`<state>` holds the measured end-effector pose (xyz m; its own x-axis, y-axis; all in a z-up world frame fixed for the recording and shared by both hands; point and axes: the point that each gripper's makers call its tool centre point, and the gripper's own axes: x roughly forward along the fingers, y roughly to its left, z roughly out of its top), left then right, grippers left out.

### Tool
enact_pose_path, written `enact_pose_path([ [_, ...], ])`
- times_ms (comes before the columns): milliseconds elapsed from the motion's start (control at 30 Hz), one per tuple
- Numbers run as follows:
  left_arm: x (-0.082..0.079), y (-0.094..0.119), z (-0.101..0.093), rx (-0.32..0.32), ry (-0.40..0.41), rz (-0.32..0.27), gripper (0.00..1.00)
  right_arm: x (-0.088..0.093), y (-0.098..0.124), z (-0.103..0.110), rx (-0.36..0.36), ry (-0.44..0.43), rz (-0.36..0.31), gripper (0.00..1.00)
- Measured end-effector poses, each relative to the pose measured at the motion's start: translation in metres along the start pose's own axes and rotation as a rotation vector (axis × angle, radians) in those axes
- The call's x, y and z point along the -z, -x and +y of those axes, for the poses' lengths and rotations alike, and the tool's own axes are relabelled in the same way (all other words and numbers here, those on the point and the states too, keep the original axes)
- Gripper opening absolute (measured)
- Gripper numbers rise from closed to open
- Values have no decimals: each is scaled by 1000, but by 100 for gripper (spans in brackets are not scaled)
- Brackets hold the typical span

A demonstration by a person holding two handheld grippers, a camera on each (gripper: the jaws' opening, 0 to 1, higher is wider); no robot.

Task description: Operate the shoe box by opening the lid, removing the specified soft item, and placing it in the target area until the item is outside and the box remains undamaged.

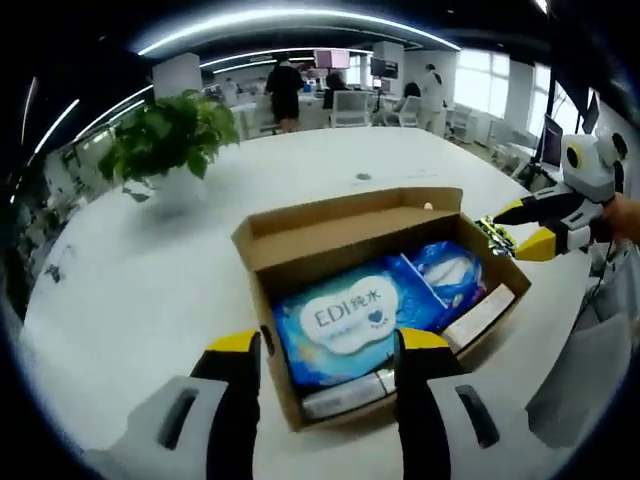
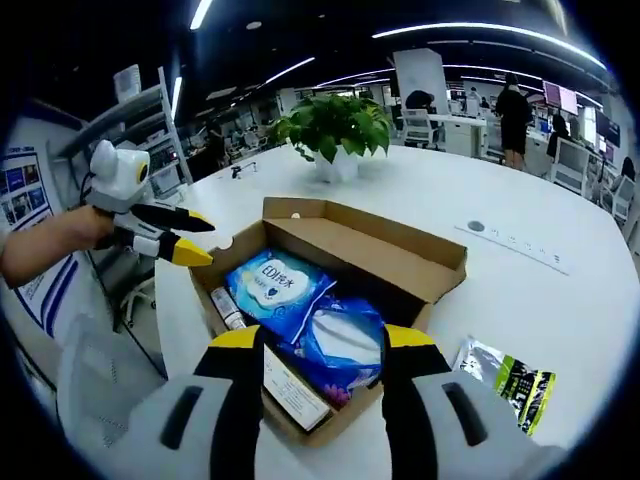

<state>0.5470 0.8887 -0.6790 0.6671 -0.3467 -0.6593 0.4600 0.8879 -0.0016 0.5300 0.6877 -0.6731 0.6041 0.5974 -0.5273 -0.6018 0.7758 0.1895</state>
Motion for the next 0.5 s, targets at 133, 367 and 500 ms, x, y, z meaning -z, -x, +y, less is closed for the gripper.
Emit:
enact_pose_path([
  [133,8,0,16,-28,45,-4,42,-1,-11,3,-10,0,-3,37],
  [367,26,-1,26,-50,95,13,29,-3,-30,9,-30,-13,0,33],
  [500,34,-4,28,-55,125,22,22,-1,-43,12,-46,-17,15,31],
])
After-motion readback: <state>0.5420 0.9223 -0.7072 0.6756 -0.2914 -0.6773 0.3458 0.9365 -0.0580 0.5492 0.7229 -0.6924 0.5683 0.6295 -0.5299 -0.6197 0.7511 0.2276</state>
